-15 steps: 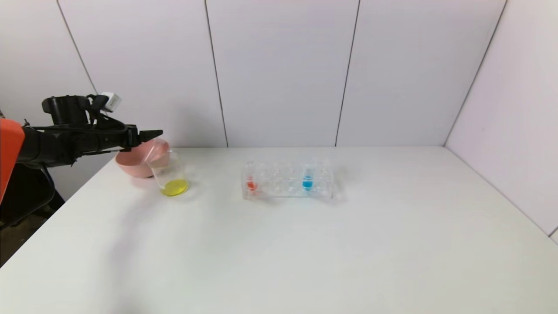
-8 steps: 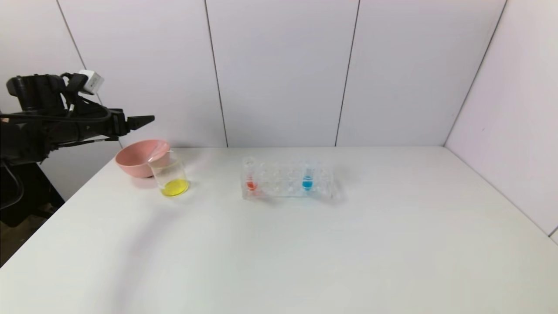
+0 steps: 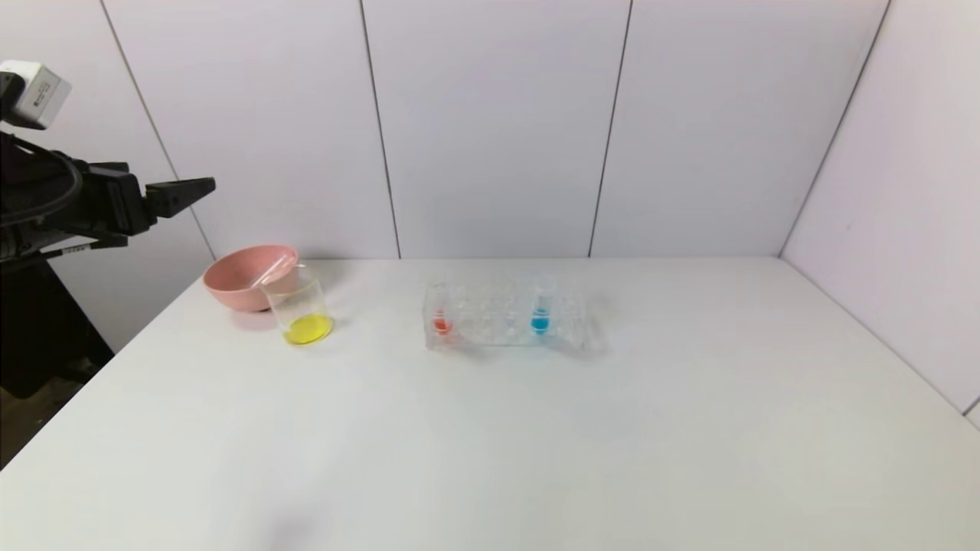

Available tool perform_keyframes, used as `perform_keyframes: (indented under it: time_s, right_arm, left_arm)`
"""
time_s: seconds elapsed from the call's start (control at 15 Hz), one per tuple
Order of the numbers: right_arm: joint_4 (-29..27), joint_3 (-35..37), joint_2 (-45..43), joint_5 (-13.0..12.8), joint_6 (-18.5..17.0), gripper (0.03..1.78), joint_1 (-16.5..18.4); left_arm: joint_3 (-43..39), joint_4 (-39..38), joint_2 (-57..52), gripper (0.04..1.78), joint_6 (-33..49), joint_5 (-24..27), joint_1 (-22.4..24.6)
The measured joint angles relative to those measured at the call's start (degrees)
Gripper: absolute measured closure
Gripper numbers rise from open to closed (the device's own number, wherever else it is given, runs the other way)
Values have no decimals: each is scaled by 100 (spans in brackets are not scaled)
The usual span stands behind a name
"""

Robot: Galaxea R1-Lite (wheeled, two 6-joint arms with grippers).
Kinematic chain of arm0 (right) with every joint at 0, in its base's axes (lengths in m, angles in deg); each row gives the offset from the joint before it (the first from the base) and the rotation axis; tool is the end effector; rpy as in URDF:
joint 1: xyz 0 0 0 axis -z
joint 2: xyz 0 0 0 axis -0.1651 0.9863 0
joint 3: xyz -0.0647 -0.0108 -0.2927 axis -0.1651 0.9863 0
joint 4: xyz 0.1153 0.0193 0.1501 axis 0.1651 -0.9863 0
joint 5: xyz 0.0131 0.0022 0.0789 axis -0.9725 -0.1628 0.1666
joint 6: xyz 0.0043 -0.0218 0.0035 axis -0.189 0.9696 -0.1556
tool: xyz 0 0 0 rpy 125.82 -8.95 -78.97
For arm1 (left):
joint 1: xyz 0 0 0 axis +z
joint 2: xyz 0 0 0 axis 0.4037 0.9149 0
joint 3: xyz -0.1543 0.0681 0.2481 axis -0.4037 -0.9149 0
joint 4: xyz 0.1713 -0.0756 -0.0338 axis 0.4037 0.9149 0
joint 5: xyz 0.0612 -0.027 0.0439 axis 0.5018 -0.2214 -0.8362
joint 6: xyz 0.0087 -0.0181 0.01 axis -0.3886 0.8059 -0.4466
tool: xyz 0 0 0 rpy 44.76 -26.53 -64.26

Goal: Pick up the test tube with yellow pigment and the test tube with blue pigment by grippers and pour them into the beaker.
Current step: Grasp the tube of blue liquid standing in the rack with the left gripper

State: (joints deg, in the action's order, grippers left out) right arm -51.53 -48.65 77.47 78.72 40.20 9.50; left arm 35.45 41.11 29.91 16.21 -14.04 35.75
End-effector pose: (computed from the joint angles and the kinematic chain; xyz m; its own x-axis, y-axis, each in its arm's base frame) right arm -0.0227 -0.0008 0.0758 0.9993 -0.0384 0.0010 0.0381 0.9949 0.0929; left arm 0.2638 0.0474 0.2795 0.9855 -0.1652 -0.0374 0.1686 0.9784 0.1194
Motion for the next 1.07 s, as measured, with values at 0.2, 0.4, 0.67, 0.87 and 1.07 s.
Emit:
perform_keyframes:
  time_s: [0.2, 0.4, 0.67, 0.87, 1.07]
  right_arm:
    - [0, 0, 0, 0, 2, 10, 0]
    - [-2, 0, 0, 2, 2, 10, 0]
    - [0, 0, 0, 0, 0, 10, -2]
    - [0, 0, 0, 0, 2, 10, -2]
    - [0, 0, 0, 0, 2, 10, -2]
  left_arm:
    - [-1270, 27, -1134, 4, 10, -933, -538]
    - [-2343, 51, -2231, 4, 10, -1615, -880]
    - [-2970, 711, -3634, 4, -9, -1952, -992]
    - [-2927, 2050, -4519, 4, 16, -2032, -1007]
    - [-2889, 2295, -4863, 4, 151, -2052, -1014]
